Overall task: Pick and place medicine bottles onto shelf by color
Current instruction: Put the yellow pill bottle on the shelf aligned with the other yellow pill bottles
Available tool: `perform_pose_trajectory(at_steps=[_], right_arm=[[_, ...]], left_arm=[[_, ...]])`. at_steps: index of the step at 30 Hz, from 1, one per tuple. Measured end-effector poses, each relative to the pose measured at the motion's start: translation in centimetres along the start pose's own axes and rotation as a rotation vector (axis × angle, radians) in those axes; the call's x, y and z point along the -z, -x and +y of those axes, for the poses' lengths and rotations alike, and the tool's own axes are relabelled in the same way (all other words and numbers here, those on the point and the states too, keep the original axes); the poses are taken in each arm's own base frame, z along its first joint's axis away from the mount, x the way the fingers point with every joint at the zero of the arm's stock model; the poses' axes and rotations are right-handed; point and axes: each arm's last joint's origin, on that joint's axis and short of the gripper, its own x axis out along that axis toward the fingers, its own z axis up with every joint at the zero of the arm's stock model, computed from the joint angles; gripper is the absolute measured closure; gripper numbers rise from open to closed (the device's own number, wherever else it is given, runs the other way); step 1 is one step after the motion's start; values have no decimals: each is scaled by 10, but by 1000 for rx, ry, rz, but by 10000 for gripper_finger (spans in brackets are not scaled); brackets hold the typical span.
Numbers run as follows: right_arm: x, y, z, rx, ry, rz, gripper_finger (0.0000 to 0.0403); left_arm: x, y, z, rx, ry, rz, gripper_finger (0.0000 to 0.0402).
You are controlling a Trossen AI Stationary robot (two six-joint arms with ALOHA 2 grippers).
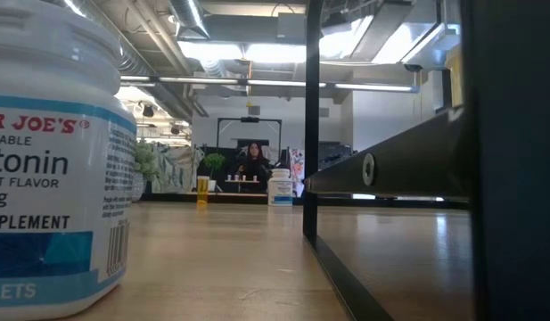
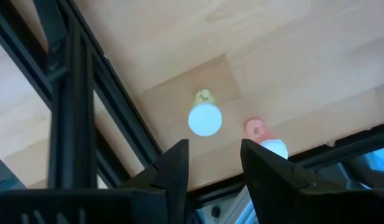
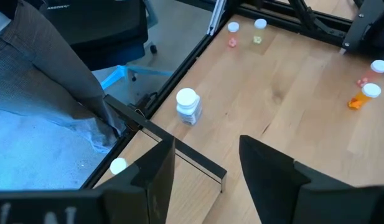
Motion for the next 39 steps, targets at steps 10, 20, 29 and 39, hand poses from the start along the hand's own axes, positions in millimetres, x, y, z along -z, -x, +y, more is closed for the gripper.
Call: perform_pose_trajectory(at_steps=[10,20,29,39], right_arm=[[0,0,0,0,0,0,223],[0,0,-1,21,-2,5,223],[0,0,-1,43,-4,10,223],[0,0,-1,44,-5,10,223]], left_arm=[[7,-21,-7,-54,-22,-40,262],[8,-27,-9,-69,-24,-52,262],[8,-27,-9,-69,-22,-52,262],[9,-27,-10,-56,-22,-41,262]])
